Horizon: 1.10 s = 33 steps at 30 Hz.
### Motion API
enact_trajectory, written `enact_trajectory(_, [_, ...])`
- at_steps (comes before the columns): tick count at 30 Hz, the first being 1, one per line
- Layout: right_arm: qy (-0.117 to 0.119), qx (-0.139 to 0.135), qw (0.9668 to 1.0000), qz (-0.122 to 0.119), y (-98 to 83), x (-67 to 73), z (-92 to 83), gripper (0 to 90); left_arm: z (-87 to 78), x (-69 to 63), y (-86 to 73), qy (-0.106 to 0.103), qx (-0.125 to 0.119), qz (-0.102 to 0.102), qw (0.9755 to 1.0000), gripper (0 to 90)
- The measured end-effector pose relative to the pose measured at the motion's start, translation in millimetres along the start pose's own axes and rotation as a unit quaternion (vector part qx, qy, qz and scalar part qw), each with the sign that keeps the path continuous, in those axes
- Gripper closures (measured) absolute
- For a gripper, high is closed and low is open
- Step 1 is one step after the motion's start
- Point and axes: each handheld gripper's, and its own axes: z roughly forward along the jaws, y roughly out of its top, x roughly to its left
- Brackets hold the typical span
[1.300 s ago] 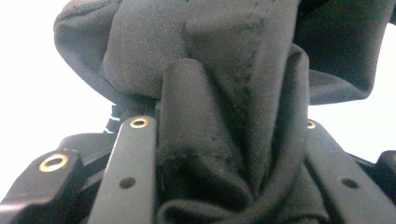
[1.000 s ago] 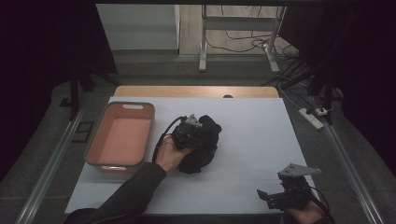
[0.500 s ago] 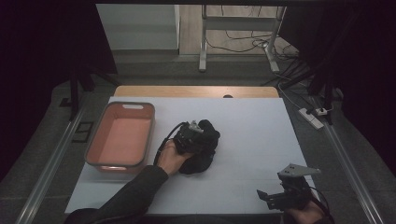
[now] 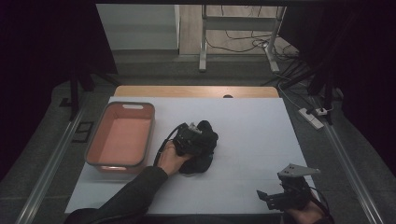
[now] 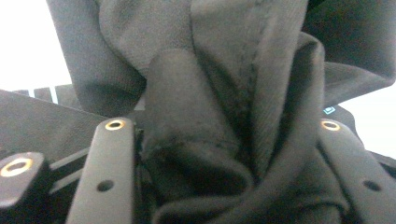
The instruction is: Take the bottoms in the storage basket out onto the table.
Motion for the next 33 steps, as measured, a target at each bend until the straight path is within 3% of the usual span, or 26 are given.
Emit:
enact_trajectory(4, [0.000,0.001,1.0000,0.001,0.1,0.3,0.0,1.2,2.5,3.8,-2.5,-0.006,-0.002,-0.018,0.9998,44.5])
enact_trajectory(9, [0.000,0.002,1.0000,0.000,0.1,0.5,0.0,1.2,3.6,6.1,-3.1,-0.009,-0.002,-0.024,0.9997,38.0])
enact_trajectory(19, [0.001,0.001,1.0000,-0.002,0.1,0.5,0.1,1.2,2.0,1.6,1.3,0.017,-0.003,-0.009,0.9998,19.4])
enact_trajectory(23, [0.001,0.001,1.0000,-0.002,0.1,0.6,0.1,1.2,0.0,1.2,2.2,0.011,-0.009,-0.020,0.9997,13.2])
enact_trajectory(33, [0.002,0.001,1.0000,-0.005,0.1,0.8,0.1,1.2,-6.7,-1.4,6.3,0.002,-0.014,-0.005,0.9999,1.3])
